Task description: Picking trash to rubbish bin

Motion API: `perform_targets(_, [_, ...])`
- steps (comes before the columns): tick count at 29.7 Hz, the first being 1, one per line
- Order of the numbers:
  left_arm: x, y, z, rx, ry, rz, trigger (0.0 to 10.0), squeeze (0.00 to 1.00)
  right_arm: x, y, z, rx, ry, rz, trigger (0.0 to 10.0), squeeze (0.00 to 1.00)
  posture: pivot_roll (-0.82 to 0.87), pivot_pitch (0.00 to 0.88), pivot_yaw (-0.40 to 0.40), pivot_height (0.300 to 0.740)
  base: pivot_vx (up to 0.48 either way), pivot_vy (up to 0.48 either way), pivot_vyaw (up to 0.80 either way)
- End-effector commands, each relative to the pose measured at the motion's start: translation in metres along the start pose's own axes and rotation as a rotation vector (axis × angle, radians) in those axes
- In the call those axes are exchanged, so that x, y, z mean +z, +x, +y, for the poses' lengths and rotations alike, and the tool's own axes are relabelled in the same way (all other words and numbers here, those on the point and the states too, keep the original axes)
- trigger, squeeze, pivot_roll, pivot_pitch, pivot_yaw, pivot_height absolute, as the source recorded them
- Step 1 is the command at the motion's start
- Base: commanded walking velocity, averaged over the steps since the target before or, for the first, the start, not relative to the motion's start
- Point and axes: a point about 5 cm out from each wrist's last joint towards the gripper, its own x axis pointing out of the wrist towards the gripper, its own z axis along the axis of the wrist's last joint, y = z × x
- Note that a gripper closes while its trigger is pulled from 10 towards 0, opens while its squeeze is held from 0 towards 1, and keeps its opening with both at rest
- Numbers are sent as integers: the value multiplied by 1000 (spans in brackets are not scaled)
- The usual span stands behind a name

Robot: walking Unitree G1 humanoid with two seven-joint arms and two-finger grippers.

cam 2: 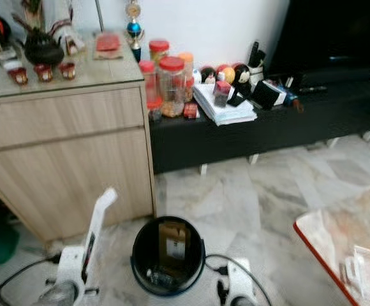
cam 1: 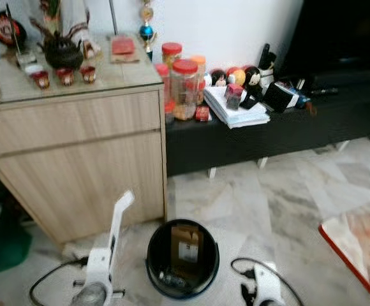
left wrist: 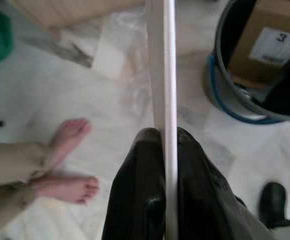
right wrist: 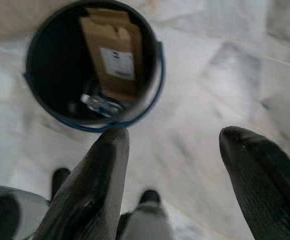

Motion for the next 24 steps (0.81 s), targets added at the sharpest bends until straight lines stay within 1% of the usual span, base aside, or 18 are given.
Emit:
perform_targets(1, [5, 1, -9, -20, 1, -17, 10000, 0, -2, -1, -12, -32, -5, 10, 10000, 0, 16, 22, -22, 740, 281, 0, 0])
perform_targets(24, [5, 1, -9, -22, 1, -15, 10000, 0, -3, -1, -12, -32, -4, 20, 10000, 0, 15, 22, -23, 740, 283, 0, 0])
